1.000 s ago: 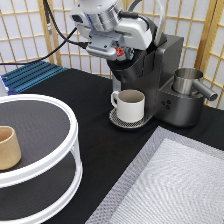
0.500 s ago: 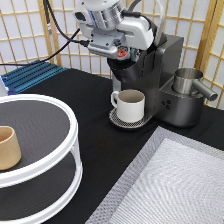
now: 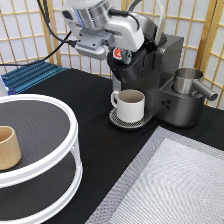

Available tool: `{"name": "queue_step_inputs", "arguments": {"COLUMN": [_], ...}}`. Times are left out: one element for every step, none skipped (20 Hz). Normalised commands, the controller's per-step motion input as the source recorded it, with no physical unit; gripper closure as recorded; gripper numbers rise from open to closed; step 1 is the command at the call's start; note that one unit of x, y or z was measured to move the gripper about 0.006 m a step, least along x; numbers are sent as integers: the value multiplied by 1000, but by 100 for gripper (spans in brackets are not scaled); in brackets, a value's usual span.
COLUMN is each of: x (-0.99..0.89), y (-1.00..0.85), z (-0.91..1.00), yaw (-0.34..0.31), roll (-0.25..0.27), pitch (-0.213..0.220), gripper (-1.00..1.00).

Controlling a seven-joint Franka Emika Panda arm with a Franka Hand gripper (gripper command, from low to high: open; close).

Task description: Make coffee

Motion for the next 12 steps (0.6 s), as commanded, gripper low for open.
{"name": "queue_step_inputs", "arguments": {"x": [-131, -43, 0, 0, 46, 177, 251, 251, 271, 360, 351, 343], "y": [414, 491, 563, 657, 754, 880, 946, 943, 923, 849, 794, 783], "z": [866, 1000, 1000, 1000, 1000, 1000, 1000, 1000, 1000, 1000, 1000, 1000], "yaw": [-23, -24, -23, -17, -16, -20, -17, -17, -17, -20, -24, -26], "roll": [-74, -87, -99, -106, -119, -146, -159, -155, -150, -142, -138, -137], "pitch": [0, 0, 0, 0, 0, 0, 21, 24, 30, 62, 83, 88], "gripper": [-100, -100, -100, -100, -100, -100, -100, -100, -100, -100, -100, -100]}}
